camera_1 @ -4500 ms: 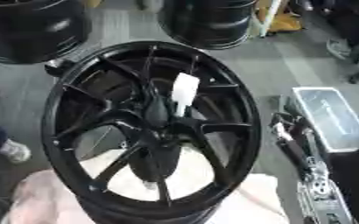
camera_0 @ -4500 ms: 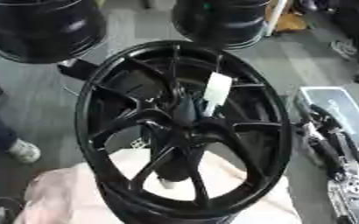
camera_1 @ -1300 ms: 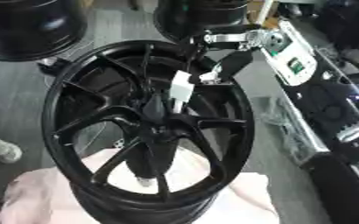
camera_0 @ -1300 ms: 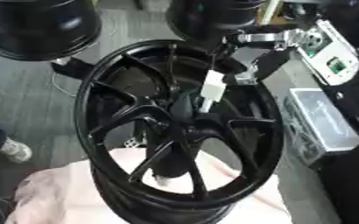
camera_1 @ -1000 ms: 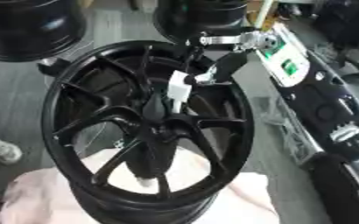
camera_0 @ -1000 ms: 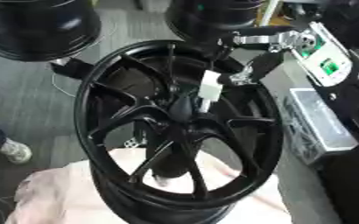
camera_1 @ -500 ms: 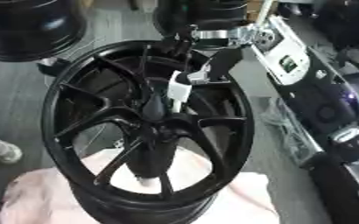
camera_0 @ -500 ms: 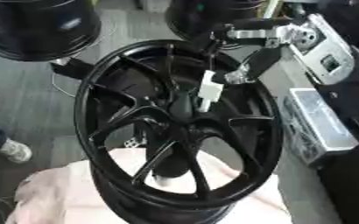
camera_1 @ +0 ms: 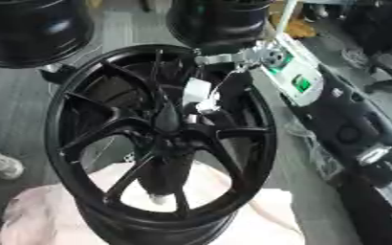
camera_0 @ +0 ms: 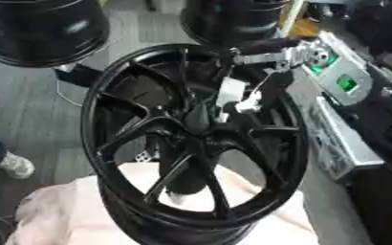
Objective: Pull the pin out of the wheel hub.
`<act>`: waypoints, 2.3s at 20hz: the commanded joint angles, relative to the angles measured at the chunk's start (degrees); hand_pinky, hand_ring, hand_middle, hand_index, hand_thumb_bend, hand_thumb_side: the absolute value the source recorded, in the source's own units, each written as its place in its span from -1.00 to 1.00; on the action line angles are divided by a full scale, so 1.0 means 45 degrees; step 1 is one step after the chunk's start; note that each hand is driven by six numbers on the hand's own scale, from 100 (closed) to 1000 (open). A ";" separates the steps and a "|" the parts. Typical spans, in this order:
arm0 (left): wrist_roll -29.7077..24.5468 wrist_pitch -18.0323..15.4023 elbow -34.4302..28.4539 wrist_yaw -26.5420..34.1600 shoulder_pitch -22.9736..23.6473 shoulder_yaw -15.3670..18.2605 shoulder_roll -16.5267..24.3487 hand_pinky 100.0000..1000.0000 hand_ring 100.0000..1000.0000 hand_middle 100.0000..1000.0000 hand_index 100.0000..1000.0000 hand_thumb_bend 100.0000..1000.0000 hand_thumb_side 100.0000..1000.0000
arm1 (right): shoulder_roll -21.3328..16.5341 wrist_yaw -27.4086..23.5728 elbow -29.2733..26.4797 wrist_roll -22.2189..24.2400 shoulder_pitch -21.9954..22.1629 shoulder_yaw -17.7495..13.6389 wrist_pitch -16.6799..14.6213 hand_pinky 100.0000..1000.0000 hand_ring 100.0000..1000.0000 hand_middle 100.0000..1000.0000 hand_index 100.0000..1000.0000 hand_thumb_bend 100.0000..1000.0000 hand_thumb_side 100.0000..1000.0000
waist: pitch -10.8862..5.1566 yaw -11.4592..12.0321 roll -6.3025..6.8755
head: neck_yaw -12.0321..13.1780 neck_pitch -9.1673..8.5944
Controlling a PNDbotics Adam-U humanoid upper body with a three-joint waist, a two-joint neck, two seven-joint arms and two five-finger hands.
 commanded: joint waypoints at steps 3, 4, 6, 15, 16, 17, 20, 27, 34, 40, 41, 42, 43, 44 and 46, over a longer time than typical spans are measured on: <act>-0.0025 -0.0016 -0.0165 -0.0060 -0.0115 -0.0037 0.0181 0.50 0.29 0.24 0.38 -0.42 0.25 | -0.0043 0.1125 0.0338 0.1566 -0.0144 -0.0103 -0.2171 0.40 0.50 0.56 0.87 -0.57 -0.11 | -0.0246 -0.0005 0.0101 | -0.0059 -0.0018; -0.0025 -0.0014 -0.0165 -0.0061 -0.0113 -0.0036 0.0179 0.50 0.29 0.24 0.38 -0.42 0.25 | -0.0036 0.1191 0.0376 0.1566 -0.0142 -0.0134 -0.2238 0.40 0.50 0.56 0.87 -0.57 -0.11 | -0.0245 -0.0006 0.0100 | -0.0057 -0.0016; -0.0027 -0.0011 -0.0169 -0.0060 -0.0115 -0.0034 0.0172 0.50 0.29 0.24 0.39 -0.42 0.25 | -0.0036 0.1246 0.0383 0.1566 -0.0153 -0.0253 -0.2317 0.30 0.36 0.47 0.81 -0.60 -0.16 | -0.0244 -0.0011 0.0095 | -0.0063 -0.0019; -0.0024 -0.0005 -0.0177 -0.0056 -0.0113 -0.0027 0.0159 0.50 0.29 0.24 0.38 -0.42 0.25 | -0.0145 0.0828 -0.0089 0.1566 -0.0264 -0.0773 -0.2130 -0.27 -0.20 -0.06 0.38 -0.96 -0.39 | -0.0250 -0.0008 0.0100 | -0.0075 -0.0015; -0.0027 -0.0004 -0.0177 -0.0056 -0.0112 -0.0027 0.0157 0.50 0.29 0.24 0.38 -0.42 0.25 | -0.0166 0.0738 -0.0169 0.1566 -0.0281 -0.0830 -0.2063 -0.27 -0.20 -0.06 0.38 -0.94 -0.42 | -0.0252 -0.0009 0.0097 | -0.0079 -0.0012; -0.0029 -0.0001 -0.0176 -0.0057 -0.0109 -0.0028 0.0156 0.50 0.29 0.24 0.38 -0.42 0.25 | -0.0192 0.0659 -0.0246 0.1566 -0.0304 -0.0882 -0.1999 -0.32 -0.24 -0.12 0.33 -0.97 -0.45 | -0.0254 -0.0009 0.0093 | -0.0081 -0.0007; -0.0030 0.0002 -0.0179 -0.0059 -0.0109 -0.0026 0.0161 0.50 0.29 0.24 0.38 -0.42 0.25 | -0.0271 0.0478 -0.0423 0.1566 -0.0371 -0.0996 -0.1839 -0.37 -0.28 -0.15 0.29 -0.99 -0.50 | -0.0258 -0.0010 0.0083 | -0.0086 -0.0004; -0.0033 0.0010 -0.0168 -0.0063 -0.0089 -0.0029 0.0176 0.50 0.29 0.24 0.38 -0.42 0.25 | -0.0558 0.0056 -0.0625 0.1566 -0.0741 -0.1357 -0.1569 -0.39 -0.30 -0.18 0.26 -0.95 -0.58 | -0.0290 -0.0019 0.0064 | -0.0082 0.0028; -0.0001 0.0014 -0.0145 -0.0087 -0.0019 0.0005 0.0231 0.50 0.29 0.24 0.38 -0.42 0.25 | -0.1858 -0.0404 -0.0988 0.1066 -0.0982 -0.2695 -0.1130 -0.40 -0.32 -0.19 0.26 -0.92 -0.67 | -0.0356 -0.0123 0.0026 | 0.0035 0.0074; 0.0057 0.0012 -0.0137 -0.0092 0.0009 0.0056 0.0221 0.50 0.29 0.24 0.38 -0.42 0.25 | -0.3383 -0.0061 -0.0724 -0.0558 0.0151 -0.4607 -0.0217 -0.42 -0.35 -0.21 0.25 -0.92 -0.76 | -0.0395 -0.0263 0.0086 | 0.0165 0.0091; 0.0066 0.0012 -0.0137 -0.0088 0.0007 0.0061 0.0214 0.50 0.29 0.24 0.38 -0.42 0.25 | -0.3611 0.0093 -0.0654 -0.0928 0.0467 -0.4967 -0.0055 -0.42 -0.36 -0.22 0.24 -0.92 -0.76 | -0.0396 -0.0254 0.0097 | 0.0158 0.0084; 0.0087 0.0013 -0.0136 -0.0087 0.0005 0.0083 0.0200 0.50 0.29 0.24 0.38 -0.42 0.25 | -0.3872 0.0287 -0.0443 -0.1381 0.0946 -0.5493 0.0224 -0.42 -0.36 -0.22 0.24 -0.92 -0.77 | -0.0393 -0.0266 0.0124 | 0.0162 0.0054; 0.0097 0.0011 -0.0133 -0.0084 0.0000 0.0087 0.0191 0.50 0.29 0.24 0.38 -0.42 0.25 | -0.4036 0.0451 -0.0313 -0.1778 0.1313 -0.5861 0.0394 -0.44 -0.38 -0.23 0.24 -0.92 -0.78 | -0.0391 -0.0251 0.0138 | 0.0145 0.0036; 0.0122 0.0008 -0.0131 -0.0084 0.0006 0.0116 0.0181 0.50 0.29 0.24 0.38 -0.42 0.25 | -0.4222 0.0677 0.0026 -0.2297 0.1919 -0.6477 0.0750 -0.44 -0.38 -0.23 0.24 -0.93 -0.78 | -0.0384 -0.0266 0.0176 | 0.0181 0.0009; 0.0163 -0.0005 -0.0129 -0.0075 0.0002 0.0154 0.0170 0.50 0.29 0.24 0.38 -0.42 0.25 | -0.4397 0.1013 0.0618 -0.3263 0.3039 -0.7429 0.1259 -0.46 -0.40 -0.25 0.22 -0.94 -0.77 | -0.0367 -0.0260 0.0223 | 0.0212 -0.0021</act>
